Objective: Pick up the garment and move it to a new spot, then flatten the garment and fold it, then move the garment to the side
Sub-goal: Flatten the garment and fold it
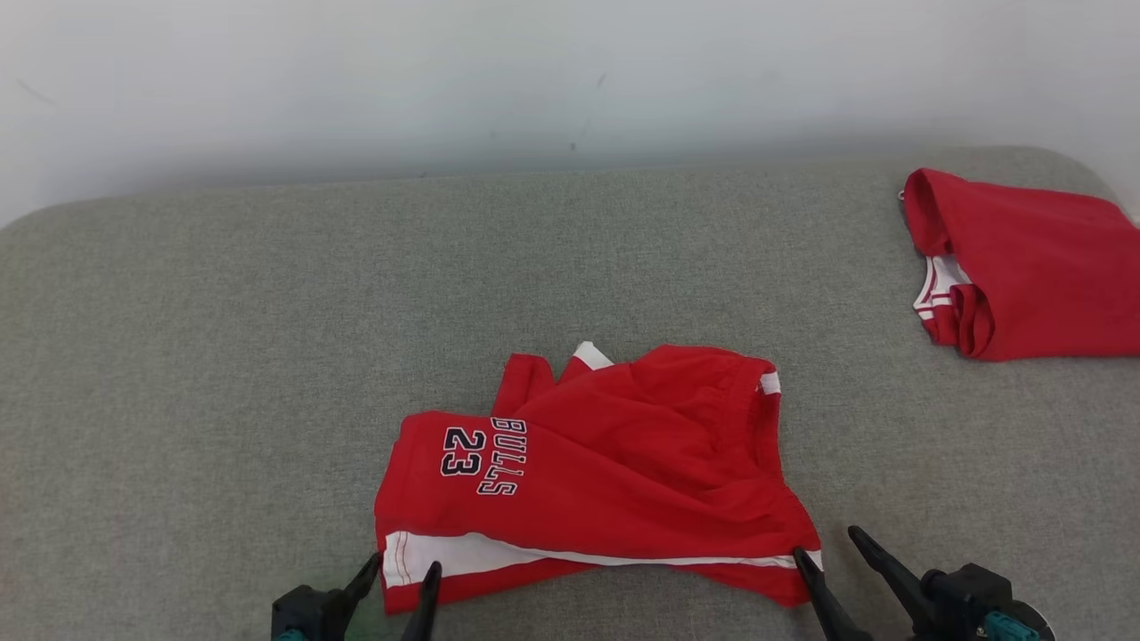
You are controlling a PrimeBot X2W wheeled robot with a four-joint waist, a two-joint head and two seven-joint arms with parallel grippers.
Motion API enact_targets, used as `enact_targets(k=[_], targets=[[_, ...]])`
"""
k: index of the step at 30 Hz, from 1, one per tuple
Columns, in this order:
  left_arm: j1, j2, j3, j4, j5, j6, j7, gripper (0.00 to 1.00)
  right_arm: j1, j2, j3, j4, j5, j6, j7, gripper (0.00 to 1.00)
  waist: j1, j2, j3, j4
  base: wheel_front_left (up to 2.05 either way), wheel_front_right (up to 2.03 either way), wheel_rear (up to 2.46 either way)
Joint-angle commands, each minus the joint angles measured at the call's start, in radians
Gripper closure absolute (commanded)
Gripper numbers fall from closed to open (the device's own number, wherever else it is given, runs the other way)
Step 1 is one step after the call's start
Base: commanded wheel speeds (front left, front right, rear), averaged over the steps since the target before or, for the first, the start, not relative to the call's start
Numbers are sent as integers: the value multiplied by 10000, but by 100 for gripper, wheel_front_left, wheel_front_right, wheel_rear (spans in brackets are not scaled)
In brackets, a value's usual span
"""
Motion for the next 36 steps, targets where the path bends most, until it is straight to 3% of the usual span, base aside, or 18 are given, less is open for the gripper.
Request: enact_targets(k=[1,8,9,10,11,12,13,32,34,35,36], targets=[[-99,47,-58,133,-115,24,-29,0,-73,-51,25,53,43,-27,-2,0,-1,-1,41,-23,0,0,0],[-383,28,-350,337,-341,22,-28,0,-167,46,198,165,175,-27,-2,0,-1,-1,92,-56,0,0,0],[-399,7,-381,304,-347,22,-28,11,-168,76,284,227,239,-27,0,0,-1,-1,83,-53,0,0,0],[-393,-20,-394,266,-374,24,-28,44,-199,83,380,269,277,-27,-2,9,-1,-1,72,-51,0,0,0],[-378,-26,-405,217,-375,22,-29,72,-260,71,436,300,305,-27,-2,69,-1,-1,61,-51,0,0,0],[-351,-37,-429,135,-348,23,-29,93,-303,79,538,314,372,-27,-2,96,-1,-1,47,-48,0,0,0],[-309,-57,-411,-10,-332,23,-31,100,-329,82,641,329,416,-27,-2,100,-1,-1,29,-45,0,0,0],[638,-94,606,-1050,-322,23,-29,100,-161,-414,919,-587,919,-27,-2,100,-1,-1,-341,80,0,0,0],[662,-47,877,-1185,-107,23,-31,100,-57,-364,703,-637,783,-27,-2,0,-1,-1,-412,112,0,0,0],[731,-61,1065,-1294,30,23,-31,15,25,-336,595,-654,721,-27,-2,0,-1,-1,-442,121,0,0,0],[839,-124,1278,-1404,132,22,-29,0,80,-320,443,-702,651,-27,-2,0,-1,-1,-472,131,0,0,0]])
